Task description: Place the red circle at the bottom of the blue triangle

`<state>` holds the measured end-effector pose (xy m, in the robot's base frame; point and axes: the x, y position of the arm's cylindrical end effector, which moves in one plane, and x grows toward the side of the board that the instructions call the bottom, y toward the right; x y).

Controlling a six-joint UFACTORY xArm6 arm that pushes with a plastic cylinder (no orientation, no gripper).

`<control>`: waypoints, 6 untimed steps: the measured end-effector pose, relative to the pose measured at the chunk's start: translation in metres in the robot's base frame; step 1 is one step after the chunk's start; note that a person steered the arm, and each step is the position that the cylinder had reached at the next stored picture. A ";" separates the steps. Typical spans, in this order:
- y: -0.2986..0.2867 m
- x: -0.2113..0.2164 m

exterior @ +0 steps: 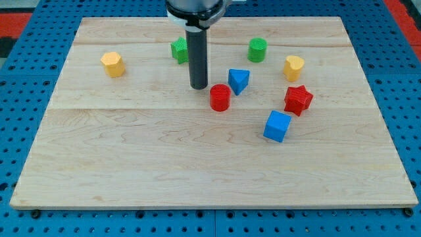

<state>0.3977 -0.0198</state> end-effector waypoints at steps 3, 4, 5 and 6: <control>0.022 0.016; 0.038 0.013; 0.052 0.018; 0.057 0.018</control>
